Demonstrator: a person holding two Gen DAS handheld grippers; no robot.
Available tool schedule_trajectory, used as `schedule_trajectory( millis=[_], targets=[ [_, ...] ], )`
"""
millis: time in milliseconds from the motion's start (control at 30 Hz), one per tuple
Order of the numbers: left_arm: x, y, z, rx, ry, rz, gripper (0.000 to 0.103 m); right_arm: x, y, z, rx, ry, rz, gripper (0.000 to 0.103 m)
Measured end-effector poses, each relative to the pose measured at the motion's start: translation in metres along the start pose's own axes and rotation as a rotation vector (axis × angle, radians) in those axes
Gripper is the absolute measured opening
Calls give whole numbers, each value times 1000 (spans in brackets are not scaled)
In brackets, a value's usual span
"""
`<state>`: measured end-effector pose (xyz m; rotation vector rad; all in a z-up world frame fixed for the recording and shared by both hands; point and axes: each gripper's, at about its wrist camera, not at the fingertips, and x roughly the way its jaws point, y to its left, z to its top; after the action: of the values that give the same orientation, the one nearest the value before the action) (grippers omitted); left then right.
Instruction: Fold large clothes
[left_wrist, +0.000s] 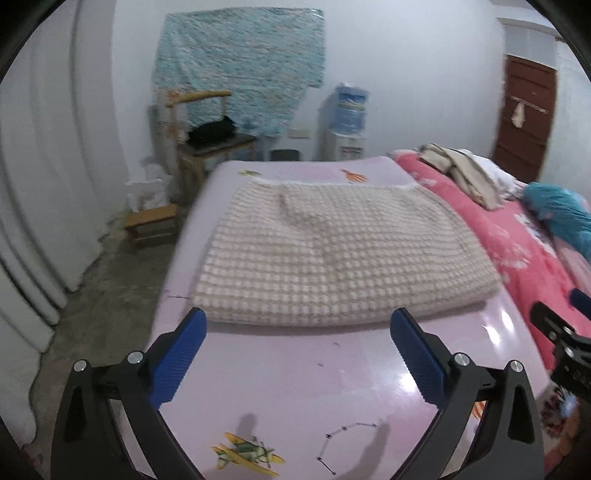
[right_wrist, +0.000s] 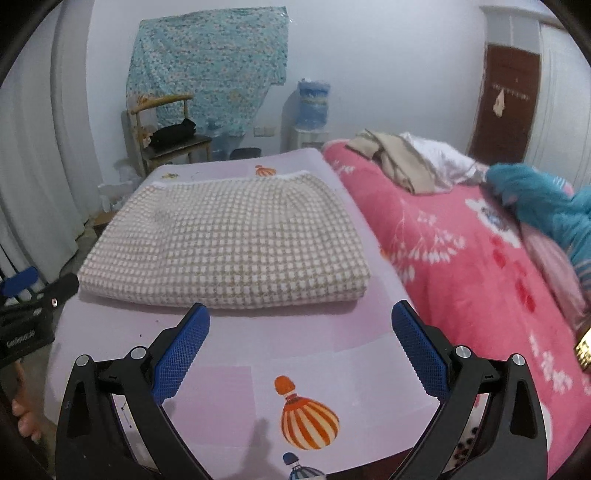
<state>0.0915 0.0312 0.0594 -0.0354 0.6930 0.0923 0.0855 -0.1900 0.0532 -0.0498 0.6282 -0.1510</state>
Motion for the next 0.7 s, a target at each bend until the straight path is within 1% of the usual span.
schedule_trajectory(
  millis=[67, 100, 200, 267, 367, 467, 533, 700],
  targets=[
    [0, 1, 2, -9, -11, 55, 98, -1, -1, 1, 1, -11, -1, 95],
    [0, 0, 3, -12, -14, 68, 98, -1, -1, 3, 2, -19, -1, 95],
    [1, 2, 5, -29, -4, 92, 98, -2, 2, 2, -3, -31, 8, 95],
    [5, 3, 7, -38, 36, 86, 98, 0, 6, 3, -7, -25, 34, 95],
    [11, 2, 7, -37, 73, 83, 98, 10, 10, 5, -1, 11, 72, 95],
    [15, -5, 5, -7, 83, 105, 98, 19, 13, 7, 11, 45, 104, 95],
    [19, -10, 4, 10, 106, 122, 98, 25, 15, 7, 23, 65, 119, 95],
    [31, -17, 0, 41, 166, 149, 98, 35, 19, 4, 26, 105, 128, 95]
  ],
)
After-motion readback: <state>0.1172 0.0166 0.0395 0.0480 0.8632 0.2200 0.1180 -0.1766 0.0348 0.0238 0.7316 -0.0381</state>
